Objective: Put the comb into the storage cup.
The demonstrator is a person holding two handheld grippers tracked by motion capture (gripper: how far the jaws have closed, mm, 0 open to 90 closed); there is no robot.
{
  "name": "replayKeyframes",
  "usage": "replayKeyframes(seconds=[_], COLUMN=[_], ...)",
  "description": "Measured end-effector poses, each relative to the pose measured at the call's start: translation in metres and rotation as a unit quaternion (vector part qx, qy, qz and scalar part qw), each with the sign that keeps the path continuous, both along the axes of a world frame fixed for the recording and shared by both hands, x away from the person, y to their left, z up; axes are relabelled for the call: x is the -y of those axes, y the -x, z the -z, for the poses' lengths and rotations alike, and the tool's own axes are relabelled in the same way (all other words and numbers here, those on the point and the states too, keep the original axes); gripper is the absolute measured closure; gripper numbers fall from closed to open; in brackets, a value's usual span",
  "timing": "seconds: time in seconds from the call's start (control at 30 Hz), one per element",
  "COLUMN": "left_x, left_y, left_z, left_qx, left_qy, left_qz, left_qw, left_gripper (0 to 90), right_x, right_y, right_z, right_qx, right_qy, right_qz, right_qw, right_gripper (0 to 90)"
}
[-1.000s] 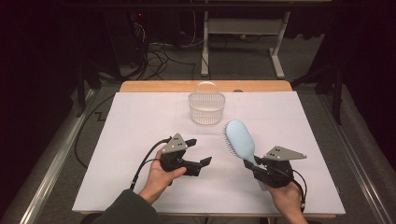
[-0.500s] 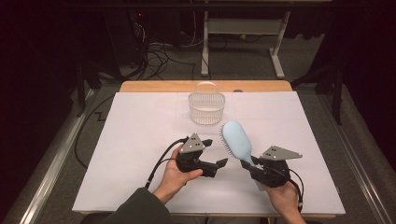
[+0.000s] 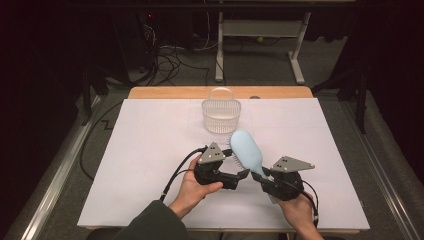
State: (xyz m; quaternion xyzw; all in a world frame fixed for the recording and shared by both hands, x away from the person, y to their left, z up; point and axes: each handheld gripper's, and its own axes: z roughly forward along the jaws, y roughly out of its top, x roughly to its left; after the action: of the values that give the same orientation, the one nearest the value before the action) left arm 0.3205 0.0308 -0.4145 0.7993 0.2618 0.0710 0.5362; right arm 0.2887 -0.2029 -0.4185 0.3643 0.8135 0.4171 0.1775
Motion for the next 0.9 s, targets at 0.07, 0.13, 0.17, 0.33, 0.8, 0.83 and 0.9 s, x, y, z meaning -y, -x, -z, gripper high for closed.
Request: replayKeyframes(seconds=[0.07, 0.13, 0.17, 0.33, 0.8, 0.83, 0.9], left_x=[0.000, 0.000, 0.000, 0.001, 0.004, 0.005, 0.006], left_y=[0.000, -0.001, -0.001, -0.003, -0.008, -0.008, -0.008], left_z=[-0.001, -0.001, -0.001, 0.000, -0.001, 0.000, 0.001], left_qx=[-0.002, -0.005, -0.005, -0.009, -0.029, -0.031, -0.034], left_qy=[-0.001, 0.002, 0.001, 0.001, 0.009, 0.007, 0.006], left_qz=[-0.004, -0.003, -0.005, -0.009, -0.001, -0.001, 0.000], left_qw=[1.0000, 1.0000, 1.0000, 0.9999, 0.9995, 0.9995, 0.9994], left_gripper=[17.5, 17.7, 17.7, 17.8, 15.6, 15.7, 15.7], right_x=[-0.002, -0.004, -0.005, -0.007, -0.018, -0.018, -0.019], right_y=[0.000, 0.000, 0.000, -0.001, 0.001, 0.001, 0.001], right_z=[0.000, 0.000, 0.000, 0.001, -0.001, -0.001, 0.000], right_qx=[0.001, 0.002, 0.003, 0.000, 0.011, 0.011, 0.009], right_qy=[0.001, 0.000, 0.001, 0.002, 0.004, 0.005, 0.005], right_qz=[-0.004, -0.007, -0.009, -0.011, -0.023, -0.023, -0.023], right_qw=[1.0000, 1.0000, 1.0000, 0.9999, 0.9997, 0.9997, 0.9997], right_gripper=[70.4, 70.4, 70.4, 70.4, 70.5, 70.4, 70.4])
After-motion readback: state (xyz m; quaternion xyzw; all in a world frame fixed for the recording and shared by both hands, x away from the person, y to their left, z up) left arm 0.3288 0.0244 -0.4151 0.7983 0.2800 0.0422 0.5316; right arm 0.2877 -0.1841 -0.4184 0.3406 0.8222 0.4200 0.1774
